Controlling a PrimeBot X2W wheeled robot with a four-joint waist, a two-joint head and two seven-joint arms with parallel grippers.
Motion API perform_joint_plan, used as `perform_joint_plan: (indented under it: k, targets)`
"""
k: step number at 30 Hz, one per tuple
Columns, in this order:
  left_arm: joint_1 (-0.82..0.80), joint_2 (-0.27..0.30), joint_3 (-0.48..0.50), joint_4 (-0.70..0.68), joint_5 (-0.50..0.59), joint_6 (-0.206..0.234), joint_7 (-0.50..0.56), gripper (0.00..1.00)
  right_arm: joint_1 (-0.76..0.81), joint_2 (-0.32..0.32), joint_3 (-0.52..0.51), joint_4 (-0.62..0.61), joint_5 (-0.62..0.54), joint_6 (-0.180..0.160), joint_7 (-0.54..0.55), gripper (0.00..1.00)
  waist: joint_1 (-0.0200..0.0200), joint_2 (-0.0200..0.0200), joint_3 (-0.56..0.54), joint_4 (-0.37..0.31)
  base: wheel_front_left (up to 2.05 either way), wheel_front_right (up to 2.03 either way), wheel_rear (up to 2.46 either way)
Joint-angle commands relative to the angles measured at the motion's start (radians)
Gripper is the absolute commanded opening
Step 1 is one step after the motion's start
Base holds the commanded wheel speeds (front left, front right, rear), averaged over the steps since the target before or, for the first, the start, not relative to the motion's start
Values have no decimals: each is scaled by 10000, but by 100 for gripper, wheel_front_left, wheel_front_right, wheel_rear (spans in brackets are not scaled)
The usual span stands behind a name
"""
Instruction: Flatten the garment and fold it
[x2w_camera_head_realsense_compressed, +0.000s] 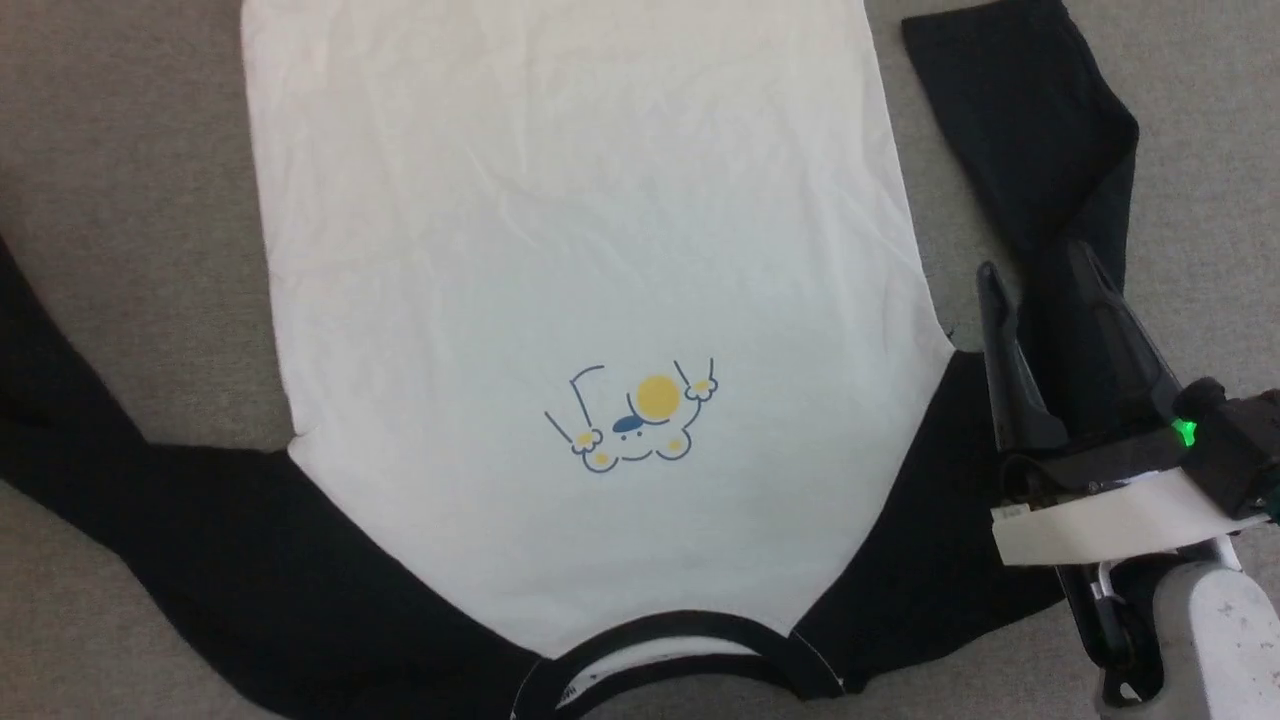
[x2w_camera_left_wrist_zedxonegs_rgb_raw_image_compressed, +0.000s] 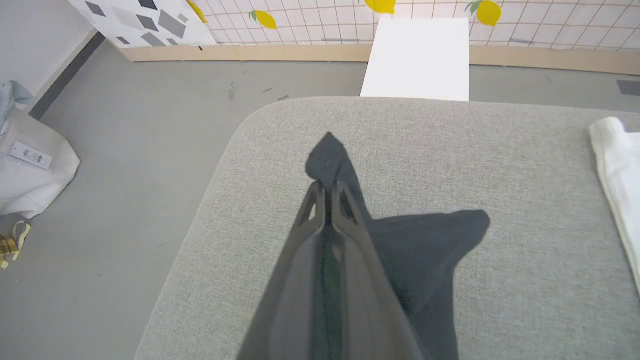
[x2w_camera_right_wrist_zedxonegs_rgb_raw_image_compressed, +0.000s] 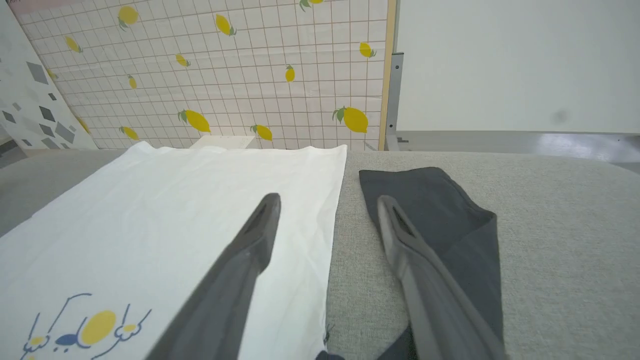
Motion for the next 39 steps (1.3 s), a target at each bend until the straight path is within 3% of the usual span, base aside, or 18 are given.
perform_joint_plan:
  k: [1, 7, 13, 18, 22, 29, 33, 39]
  targets:
    - [317, 173, 145, -141, -32, 66, -126, 0, 203, 37, -80, 2, 17, -15, 35, 100, -1, 0, -1096, 772, 0, 0, 0]
    - [1366, -19, 515, -1244, -516, -81, -450, 0, 886, 131, -560, -171, 8, -15, 282, 100, -1, 0, -2068, 1567, 0, 0, 0]
    - [1962, -514, 180, -2680, -902, -420, -599, 0, 1239, 244, -653, -425, 25, -15, 491, 100, -1, 0, -2641, 2077, 0, 0, 0]
    - [1979, -1516, -1184, -4079, -799, -590, -700, 0, 1404, 306, -655, -603, 5, -15, 668, 100, -1, 0, -2841, 2338, 0, 0, 0]
    - [1448, -2996, -2893, -4650, -577, -661, -835, 0, 1499, 335, -700, -727, -11, -15, 802, 100, -1, 0, -2894, 2468, 0, 0, 0]
    - [267, -5390, -5492, -2882, -111, -1156, -1116, 0, 1413, 366, -468, -836, 49, -15, 964, 100, -1, 0, -2805, 2141, 0, 0, 0]
    - [-94, -6408, -6626, -1209, 75, -1561, -1213, 0, 1366, 379, -415, -773, 94, -15, 970, 100, -1, 0, -2642, 1780, 0, 0, 0]
    - [-769, -7275, -7588, 1254, 285, -1887, -1762, 0, 1204, 394, -145, -568, 207, -15, 884, 100, -1, 0, -2392, 1116, 0, 0, 0]
